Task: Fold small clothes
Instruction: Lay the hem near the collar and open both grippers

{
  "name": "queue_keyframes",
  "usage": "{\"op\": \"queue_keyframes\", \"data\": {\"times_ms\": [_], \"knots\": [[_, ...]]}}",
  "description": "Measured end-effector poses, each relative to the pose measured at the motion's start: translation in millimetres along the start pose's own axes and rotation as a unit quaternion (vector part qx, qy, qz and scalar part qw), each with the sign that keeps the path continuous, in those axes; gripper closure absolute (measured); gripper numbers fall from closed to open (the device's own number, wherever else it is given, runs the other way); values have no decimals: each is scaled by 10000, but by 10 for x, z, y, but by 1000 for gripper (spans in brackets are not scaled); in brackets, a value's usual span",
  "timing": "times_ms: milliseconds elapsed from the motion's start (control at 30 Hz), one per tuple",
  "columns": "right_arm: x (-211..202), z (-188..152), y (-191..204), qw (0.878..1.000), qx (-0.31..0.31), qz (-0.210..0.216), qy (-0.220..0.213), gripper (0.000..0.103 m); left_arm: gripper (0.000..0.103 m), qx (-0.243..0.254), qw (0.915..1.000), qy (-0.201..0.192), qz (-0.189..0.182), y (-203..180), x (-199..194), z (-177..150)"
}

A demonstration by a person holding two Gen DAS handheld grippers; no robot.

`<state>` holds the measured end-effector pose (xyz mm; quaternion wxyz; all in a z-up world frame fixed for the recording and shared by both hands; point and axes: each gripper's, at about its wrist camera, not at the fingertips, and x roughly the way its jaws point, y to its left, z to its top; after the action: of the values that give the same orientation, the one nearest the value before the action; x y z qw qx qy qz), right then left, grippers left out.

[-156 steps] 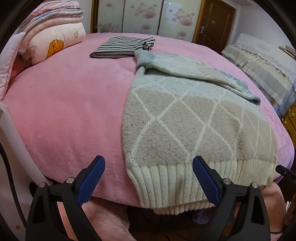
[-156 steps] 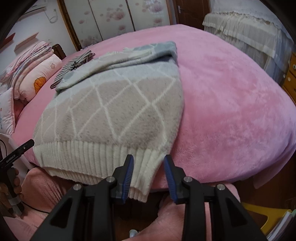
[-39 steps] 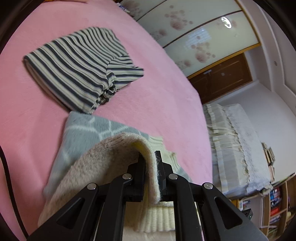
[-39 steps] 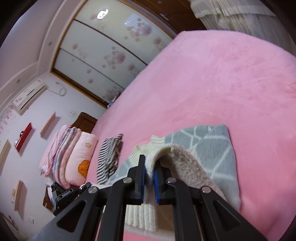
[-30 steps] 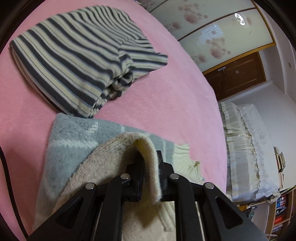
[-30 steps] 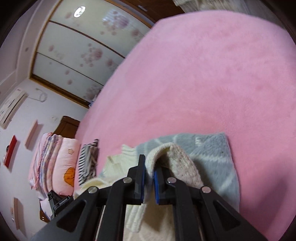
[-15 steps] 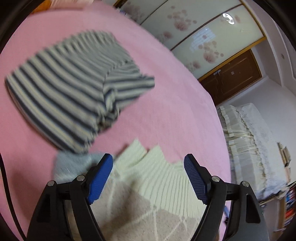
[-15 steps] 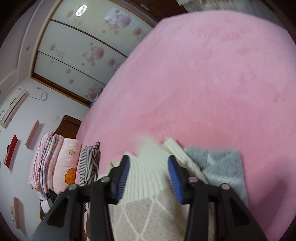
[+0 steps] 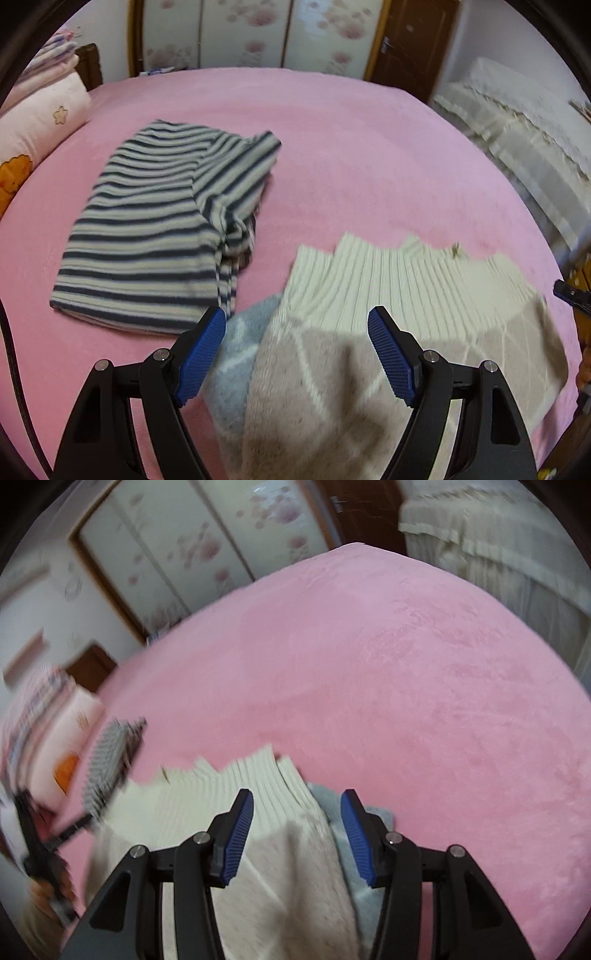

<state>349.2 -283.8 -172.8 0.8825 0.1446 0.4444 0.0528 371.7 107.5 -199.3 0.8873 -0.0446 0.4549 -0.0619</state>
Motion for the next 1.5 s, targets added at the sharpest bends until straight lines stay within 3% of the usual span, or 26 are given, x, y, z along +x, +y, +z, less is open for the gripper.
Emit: {"op": "queue_keyframes", "data": {"times_ms": [100, 267, 333, 400, 467, 567, 667, 767, 933, 1167, 1400, 1500], "knots": [[67, -120, 20, 9992, -288, -209, 184, 53, 27, 96, 9997, 229, -83, 30, 100, -94], [146, -292, 63, 9966, -582, -494, 308, 54, 50, 326, 9983, 444, -177, -9, 200, -207], [187, -326, 90, 9960, -637, -521, 357, 66, 54, 405, 9980, 453, -193, -55, 200, -212], [235, -345, 95, 9947, -713, -615, 417, 75, 66, 571, 9974, 418, -136, -126, 190, -221], [243, -358, 113, 9939, -776, -683, 386, 87, 95, 857, 9956, 378, 77, -228, 170, -239], [201, -379, 136, 9933, -800, -777, 293, 92, 96, 1236, 9905, 112, 599, -353, 80, -312], [102, -383, 132, 9920, -793, -979, -6, 93, 96, 955, 9907, -167, 953, -251, 0, -382], [149, -410, -15, 9935, -518, -1013, 43, 93, 96, 688, 9923, -129, 1018, -67, 50, -464], [221, -483, 51, 9893, -707, -1276, -66, 94, 96, 1118, 9856, -213, 1253, -165, 164, -588], [97, -521, 7, 9871, -537, -1443, -429, 94, 96, 1029, 9825, -610, 1428, -148, 80, -684], [261, -600, -55, 9866, -428, -1558, -223, 94, 96, 1111, 9767, -736, 1683, -224, 148, -825], [231, -570, -28, 9880, -414, -1482, -165, 92, 89, 1213, 9744, -729, 1746, -267, 133, -820]]}}
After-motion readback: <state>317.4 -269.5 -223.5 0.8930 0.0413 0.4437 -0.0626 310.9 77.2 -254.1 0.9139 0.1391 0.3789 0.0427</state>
